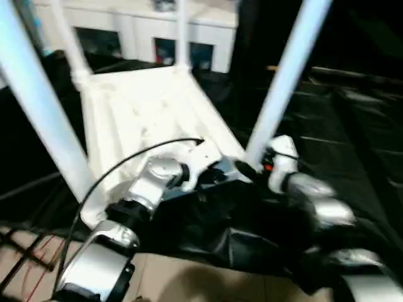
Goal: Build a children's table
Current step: Rotate leg to tighten, then rotate table base
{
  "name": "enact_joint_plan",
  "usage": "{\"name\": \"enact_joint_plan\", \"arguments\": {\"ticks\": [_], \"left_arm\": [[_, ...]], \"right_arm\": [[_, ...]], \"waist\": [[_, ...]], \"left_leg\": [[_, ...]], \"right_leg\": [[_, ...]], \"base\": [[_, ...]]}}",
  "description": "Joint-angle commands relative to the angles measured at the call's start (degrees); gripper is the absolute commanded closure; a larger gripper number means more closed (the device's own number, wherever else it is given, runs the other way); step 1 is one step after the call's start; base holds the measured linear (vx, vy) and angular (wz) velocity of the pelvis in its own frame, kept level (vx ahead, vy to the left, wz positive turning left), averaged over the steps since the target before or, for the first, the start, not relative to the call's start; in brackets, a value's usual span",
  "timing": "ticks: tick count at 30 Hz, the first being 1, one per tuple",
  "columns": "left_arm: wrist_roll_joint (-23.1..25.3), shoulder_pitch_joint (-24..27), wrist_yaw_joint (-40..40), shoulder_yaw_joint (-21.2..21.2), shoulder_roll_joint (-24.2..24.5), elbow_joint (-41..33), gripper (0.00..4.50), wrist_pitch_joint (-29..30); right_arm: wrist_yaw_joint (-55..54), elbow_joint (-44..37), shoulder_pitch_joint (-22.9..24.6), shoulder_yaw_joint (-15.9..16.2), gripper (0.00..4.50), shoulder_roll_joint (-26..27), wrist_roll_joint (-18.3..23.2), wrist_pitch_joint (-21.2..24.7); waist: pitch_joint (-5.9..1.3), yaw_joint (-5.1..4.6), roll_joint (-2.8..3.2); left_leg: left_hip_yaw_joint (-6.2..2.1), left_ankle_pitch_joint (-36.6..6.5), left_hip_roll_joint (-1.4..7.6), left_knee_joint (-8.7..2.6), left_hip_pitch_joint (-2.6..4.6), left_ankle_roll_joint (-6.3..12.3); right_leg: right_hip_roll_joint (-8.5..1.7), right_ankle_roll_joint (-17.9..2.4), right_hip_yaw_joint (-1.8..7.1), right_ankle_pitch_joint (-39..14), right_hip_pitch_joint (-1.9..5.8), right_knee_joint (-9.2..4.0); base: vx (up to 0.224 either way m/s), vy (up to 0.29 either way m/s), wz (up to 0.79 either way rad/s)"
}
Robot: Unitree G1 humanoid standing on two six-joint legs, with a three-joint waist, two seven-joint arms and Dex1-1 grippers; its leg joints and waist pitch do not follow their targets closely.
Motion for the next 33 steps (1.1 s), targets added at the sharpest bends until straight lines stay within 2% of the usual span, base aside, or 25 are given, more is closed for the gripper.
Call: {"name": "enact_joint_plan", "arguments": {"ticks": [1, 2, 3, 5, 7, 10, 13, 14, 15, 16, 17, 18, 19, 20, 21, 22, 23, 24, 25, 26, 27, 28, 30, 32, 33], "left_arm": [[-0.95, -0.51, -0.15, 0.48, -0.55, -0.4, 4.5, -1.79], [-1.03, -0.47, -0.24, 0.61, -0.29, -0.12, 4.5, -2.03], [-1.06, -0.47, -0.26, 0.63, -0.22, -0.03, 4.5, -2.12], [-1.22, -0.42, -0.28, 0.64, 0.02, 0.11, 4.5, -2.24], [-1.87, 0.13, -1.15, 0.73, 0.37, -0.31, 4.5, -2.71], [-2.41, 1.18, -2.17, 0.68, 0.67, -1.61, 4.5, -2.38], [-2.96, 2.19, -2.5, 0.87, 0.64, -2.92, 4.5, -2.05], [-3.75, 2.99, -3.02, 1.16, 0.52, -4.31, 4.5, -1.54], [-4.29, 3.54, -3.38, 1.37, 0.45, -5.3, 4.5, -1.21], [-6.77, 5.09, -4.69, 2.37, 0.19, -9.17, 4.22, 1.28], [-7.97, 5.96, -5.36, 2.72, 0.16, -11.35, 4.22, 2.62], [-10.74, 8.43, -6.92, 2.98, 0.58, -17.35, 3.92, 5.91], [-12.28, 10.35, -7.56, 2.96, 0.97, -21.69, 3.92, 8.13], [-13.42, 12.3, -7.1, 3.2, 1.11, -25.86, 3.89, 9.92], [-14.25, 13.76, -6.2, 3.64, 0.96, -28.87, 3.86, 11.32], [-14.32, 13.87, -6.13, 3.67, 0.95, -29.1, 3.8, 11.43], [-15.11, 15.44, -5.32, 4.07, 0.84, -32.23, 3.68, 12.9], [-16.16, 18.44, -4.08, 4.47, 0.96, -37.66, 3.48, 15.26], [-16.25, 20.63, -3.31, 4.47, 1.37, -41.01, 3.48, 16.24], [-16.23, 22.13, -2.78, 4.47, 1.66, -43.29, 3.41, 16.89], [-16.11, 23.44, -2.32, 4.36, 2.04, -45.3, 3.41, 17.43], [-15.89, 24.62, -1.91, 4.2, 2.38, -46.83, 3.16, 17.6], [-15.73, 27.74, -0.57, 4.05, 3.08, -50.73, 3.04, 19.04], [-16.21, 30.08, 0.18, 4.11, 3.45, -53.51, 2.96, 20.64], [-17.19, 32.88, 0.82, 4.35, 4.02, -56.72, 2.84, 22.52]], "right_arm": [[2.25, -1.57, 0.78, -1.17, 0.94, -1.68, 1.1, 0.7], [6.58, -4.77, 2.86, -2.16, 0.94, -5.08, 2.83, 1.77], [7.84, -5.65, 3.48, -2.31, 0.94, -6.0, 3.27, 2.11], [11.21, -8.07, 5.54, -2.24, 0.94, -8.48, 4.23, 2.84], [15.13, -12.07, 8.52, -1.45, 0.94, -10.63, 5.84, 5.26], [16.79, -15.13, 10.37, -0.43, 0.94, -10.96, 6.81, 6.81], [16.77, -17.3, 11.18, 0.15, 0.94, -10.19, 7.72, 8.0], [16.48, -18.4, 11.42, 0.81, 0.94, -9.43, 7.93, 8.39], [16.32, -19.37, 11.69, 1.26, 0.94, -9.04, 8.14, 8.78], [15.19, -19.95, 11.33, 2.11, 0.9, -7.54, 7.94, 8.88], [14.52, -20.35, 11.25, 2.47, 0.9, -6.89, 7.79, 8.86], [12.22, -20.04, 10.36, 2.42, 0.9, -5.03, 7.11, 8.65], [10.65, -19.57, 9.67, 2.25, 0.9, -3.95, 6.77, 8.55], [9.81, -19.2, 9.03, 2.17, 0.9, -3.11, 6.91, 9.09], [9.45, -18.9, 8.6, 2.26, 0.9, -2.59, 7.03, 9.31], [9.42, -18.87, 8.57, 2.26, 0.9, -2.55, 7.04, 9.32], [8.91, -18.65, 8.28, 2.46, 0.9, -2.12, 6.96, 9.26], [8.56, -18.45, 7.99, 2.88, 0.9, -1.46, 6.98, 9.37], [8.12, -18.0, 7.65, 3.13, 0.9, -1.0, 6.77, 9.2], [7.84, -17.79, 7.48, 3.27, 0.9, -0.71, 6.64, 9.14], [7.39, -17.61, 7.32, 3.3, 0.9, -0.43, 6.5, 9.2], [6.98, -17.27, 7.08, 3.22, 0.9, -0.19, 6.47, 9.4], [5.52, -15.48, 5.91, 3.14, 0.9, 0.59, 5.82, 8.85], [2.57, -12.74, 4.28, 2.51, 0.9, 1.56, 4.96, 7.89], [-2.24, -8.42, 1.72, 1.4, 0.9, 2.79, 3.82, 6.67]], "waist": [[-3.7, 0.12, -0.45], [-3.66, 0.09, -0.43], [-3.66, 0.46, -0.56], [-3.54, 0.49, -0.64], [-3.51, 0.49, -0.67], [-3.36, 0.09, -0.91], [-3.36, -0.03, -0.92], [-3.42, 0.04, -0.79], [-3.46, 0.04, -0.76], [-3.54, 0.09, -0.8], [-3.69, 0.1, -1.05], [-3.76, 0.14, -0.81], [-3.88, 0.23, -0.88], [-4.02, -0.1, -0.84], [-4.03, -0.32, -0.95], [-3.88, -0.43, -1.02], [-3.72, -0.5, -1.33], [-3.46, -0.39, -1.26], [-3.22, -0.4, -1.79], [-3.17, -0.38, -1.56], [-3.18, -0.42, -1.62], [-3.15, -0.42, -1.64], [-3.08, -0.5, -1.93], [-3.04, -0.7, -2.02], [-3.08, -0.73, -1.97]], "left_leg": [[-0.07, -11.21, 1.36, -3.07, 0.2, 4.72], [-0.1, -10.51, 1.27, -3.03, -0.05, 5.06], [0.0, -10.51, 1.35, -2.87, 0.19, 5.78], [-0.01, -10.66, 1.12, -2.87, -0.16, 6.26], [-0.07, -11.41, 1.15, -2.87, -0.11, 6.12], [-0.38, -13.05, 1.05, -3.01, -0.43, 5.56], [-0.39, -12.66, 1.17, -3.06, -0.34, 5.26], [-0.35, -12.35, 1.33, -3.05, -0.11, 5.29], [-0.38, -11.68, 1.45, -3.09, -0.21, 5.25], [-0.31, -11.17, 1.49, -3.06, -0.2, 5.5], [-0.32, -10.47, 1.71, -3.05, -0.15, 5.22], [-0.26, -9.29, 1.65, -2.95, -0.31, 5.53], [-0.28, -8.66, 1.78, -2.94, -0.2, 5.32], [-0.43, -6.46, 1.92, -3.09, -0.73, 5.28], [-0.17, -6.06, 1.9, -2.79, -0.48, 5.72], [-0.1, -6.6, 1.87, -2.76, -0.58, 6.09], [0.03, -7.31, 1.86, -2.82, -0.56, 6.14], [-0.03, -8.95, 1.87, -2.94, -0.53, 5.68], [0.0, -10.24, 1.87, -3.01, -0.59, 5.08], [-0.1, -10.73, 1.98, -3.11, -0.58, 4.6], [-0.08, -11.12, 2.01, -3.15, -0.44, 4.0], [-0.1, -11.46, 1.95, -3.25, -0.36, 3.51], [-0.11, -11.57, 1.93, -3.35, -0.26, 3.0], [-0.16, -11.07, 1.96, -3.39, -0.37, 2.52], [-0.14, -11.34, 2.0, -3.33, -0.21, 2.07]], "right_leg": [[-3.37, -11.99, 2.56, -10.73, 3.08, -4.59], [-3.36, -12.31, 2.52, -9.97, 3.17, -4.4], [-3.34, -12.24, 2.56, -9.59, 3.17, -4.51], [-3.28, -11.72, 2.39, -11.08, 3.43, -4.76], [-3.35, -10.74, 2.29, -13.96, 3.28, -5.03], [-3.35, -7.81, 1.95, -21.35, 3.09, -5.69], [-3.4, -7.9, 2.04, -21.78, 2.87, -5.77], [-3.39, -8.4, 2.14, -20.6, 2.67, -5.64], [-3.4, -9.28, 2.24, -18.11, 2.81, -5.25], [-3.41, -10.16, 2.27, -16.07, 2.79, -5.07], [-3.61, -11.01, 2.31, -14.39, 2.95, -4.54], [-3.48, -12.24, 2.27, -11.99, 2.89, -4.35], [-3.65, -12.93, 2.34, -10.47, 2.93, -4.04], [-3.65, -14.18, 2.3, -6.95, 3.21, -3.33], [-3.44, -15.01, 2.42, -4.65, 2.87, -3.3], [-3.31, -15.32, 2.44, -4.07, 2.81, -3.19], [-3.21, -15.01, 2.41, -5.04, 2.69, -3.49], [-3.43, -14.27, 2.41, -8.45, 2.72, -3.73], [-3.49, -12.98, 2.42, -11.91, 2.67, -4.08], [-3.58, -12.3, 2.46, -13.44, 2.68, -4.14], [-3.44, -11.17, 2.53, -15.05, 2.49, -4.34], [-3.27, -10.26, 2.53, -16.16, 2.33, -4.46], [-3.09, -9.59, 2.53, -16.12, 2.19, -4.54], [-3.09, -10.07, 2.54, -14.82, 2.17, -4.25], [-3.14, -10.0, 2.63, -14.96, 2.06, -4.11]], "base": [[0.0, 0.0, 0.0], [0.0, 0.0, 0.0], [0.0, 0.0, 0.0], [0.0, 0.0, 0.0], [0.0, 0.0, 0.0], [0.0, 0.0, 0.0], [0.0, 0.0, 0.0], [0.0, 0.0, 0.0], [0.0, 0.0, 0.0], [0.0, 0.0, 0.0], [0.0, 0.0, 0.0], [0.0, 0.0, 0.0], [0.0, 0.0, 0.0], [0.0, 0.0, 0.0], [0.0, 0.0, 0.0], [0.0, 0.0, 0.0], [0.0, 0.0, 0.0], [0.0, 0.0, 0.0], [0.0, 0.0, 0.0], [0.0, 0.0, 0.0], [0.0, 0.0, 0.0], [0.0, 0.0, 0.0], [0.0, 0.0, 0.0], [0.0, 0.0, 0.0], [0.0, 0.0, 0.0]]}}
